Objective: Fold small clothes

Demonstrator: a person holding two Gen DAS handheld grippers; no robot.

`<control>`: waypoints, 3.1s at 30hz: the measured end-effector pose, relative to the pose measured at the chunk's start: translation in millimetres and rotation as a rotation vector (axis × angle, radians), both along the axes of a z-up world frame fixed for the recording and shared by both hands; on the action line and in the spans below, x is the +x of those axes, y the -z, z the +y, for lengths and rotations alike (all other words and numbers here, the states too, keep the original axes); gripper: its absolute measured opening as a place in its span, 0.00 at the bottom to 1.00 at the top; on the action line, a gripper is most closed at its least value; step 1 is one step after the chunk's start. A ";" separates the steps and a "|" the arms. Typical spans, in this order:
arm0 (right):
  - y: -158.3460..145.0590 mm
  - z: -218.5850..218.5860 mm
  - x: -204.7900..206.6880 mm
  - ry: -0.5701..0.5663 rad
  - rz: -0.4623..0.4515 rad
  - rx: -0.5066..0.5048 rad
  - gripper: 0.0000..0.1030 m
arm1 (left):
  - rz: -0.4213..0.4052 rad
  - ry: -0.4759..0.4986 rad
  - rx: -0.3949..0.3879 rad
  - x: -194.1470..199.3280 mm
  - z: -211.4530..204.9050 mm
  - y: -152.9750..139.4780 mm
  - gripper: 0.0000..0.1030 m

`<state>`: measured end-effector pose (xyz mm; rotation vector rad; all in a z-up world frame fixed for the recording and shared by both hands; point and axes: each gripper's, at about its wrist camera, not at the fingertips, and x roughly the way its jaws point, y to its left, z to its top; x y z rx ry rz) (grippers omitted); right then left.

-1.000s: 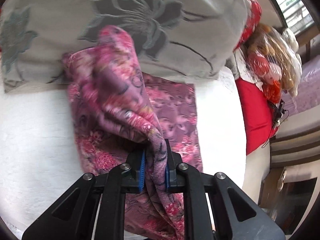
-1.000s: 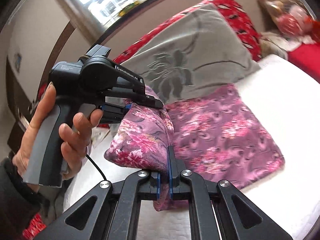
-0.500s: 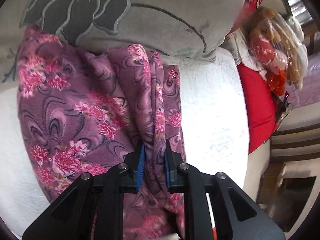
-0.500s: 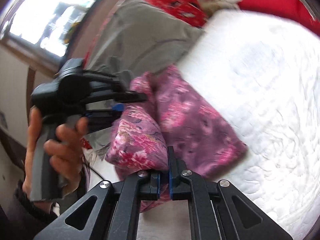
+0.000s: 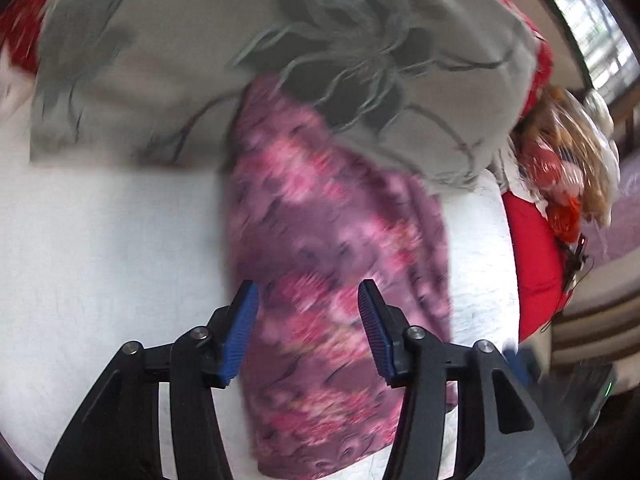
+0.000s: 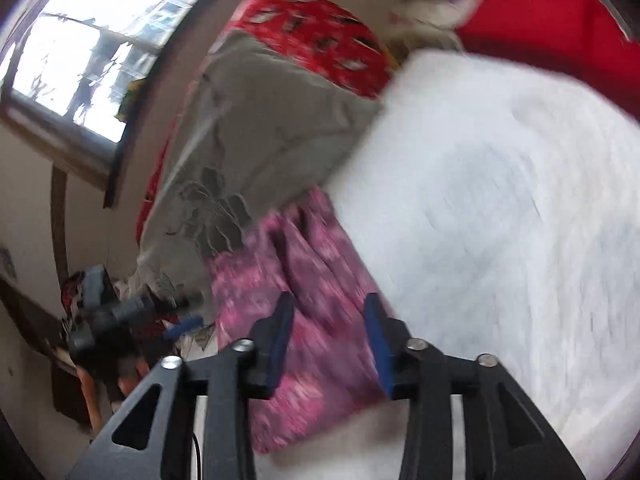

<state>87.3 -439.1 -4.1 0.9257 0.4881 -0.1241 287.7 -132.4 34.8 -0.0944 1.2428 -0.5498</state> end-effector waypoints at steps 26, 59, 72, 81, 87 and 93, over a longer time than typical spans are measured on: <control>14.8 -8.2 135.1 -0.216 0.207 -0.201 0.19 | -0.041 -0.005 0.109 -36.0 27.3 25.2 0.55; -3.8 17.1 43.7 -0.243 0.155 -0.307 0.13 | -0.004 0.000 0.168 -111.5 51.3 37.7 0.64; 19.3 27.9 104.6 -0.309 0.252 -0.350 0.17 | 0.041 -0.055 0.048 -48.2 45.2 33.0 0.66; 13.5 -7.1 175.8 -0.217 0.256 -0.243 0.45 | 0.043 -0.129 -0.042 6.3 49.5 16.0 0.66; 33.3 -19.2 195.4 -0.136 0.296 -0.293 0.05 | 0.060 -0.132 -0.011 24.7 38.2 50.3 0.74; 17.2 -25.3 172.9 -0.148 0.231 -0.264 0.18 | -0.007 -0.094 -0.031 7.9 49.6 17.4 0.74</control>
